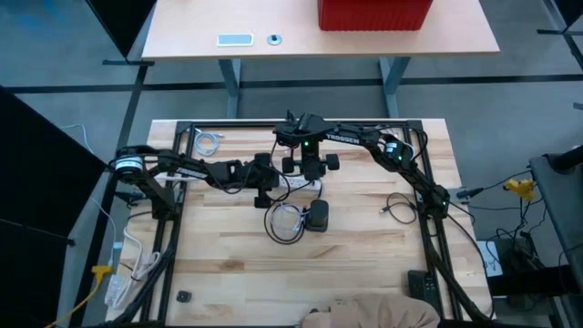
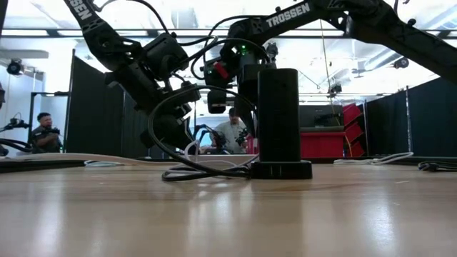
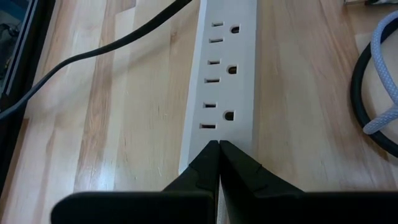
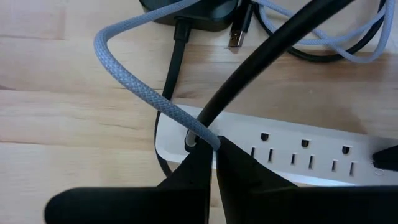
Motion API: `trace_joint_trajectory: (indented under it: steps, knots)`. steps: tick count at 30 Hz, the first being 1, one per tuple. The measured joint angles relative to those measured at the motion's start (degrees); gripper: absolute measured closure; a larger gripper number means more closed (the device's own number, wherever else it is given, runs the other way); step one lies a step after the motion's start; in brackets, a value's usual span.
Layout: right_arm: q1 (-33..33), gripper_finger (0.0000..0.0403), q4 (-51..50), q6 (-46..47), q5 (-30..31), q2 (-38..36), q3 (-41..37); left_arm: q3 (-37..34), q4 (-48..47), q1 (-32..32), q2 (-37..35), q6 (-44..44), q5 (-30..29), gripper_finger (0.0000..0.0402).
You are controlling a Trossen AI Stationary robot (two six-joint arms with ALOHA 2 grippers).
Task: Insert USB
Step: Insert the center white charger cable into the white outlet extension
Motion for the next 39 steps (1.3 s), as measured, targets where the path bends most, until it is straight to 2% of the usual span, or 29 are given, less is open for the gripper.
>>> trace_joint_trajectory:
  steps: [14,39]
  knots:
    - [-0.05,0.0403,0.33,0.92,-0.77,0.68,-0.3,0.0,0.0,-0.02,-0.02,-0.15,0.04,0.0402]
    - [-0.15,0.0403,0.73,3.81,2.14,0.33,-0.29,0.0,-0.02,-0.02,-0.02,-0.17,0.0,0.0402]
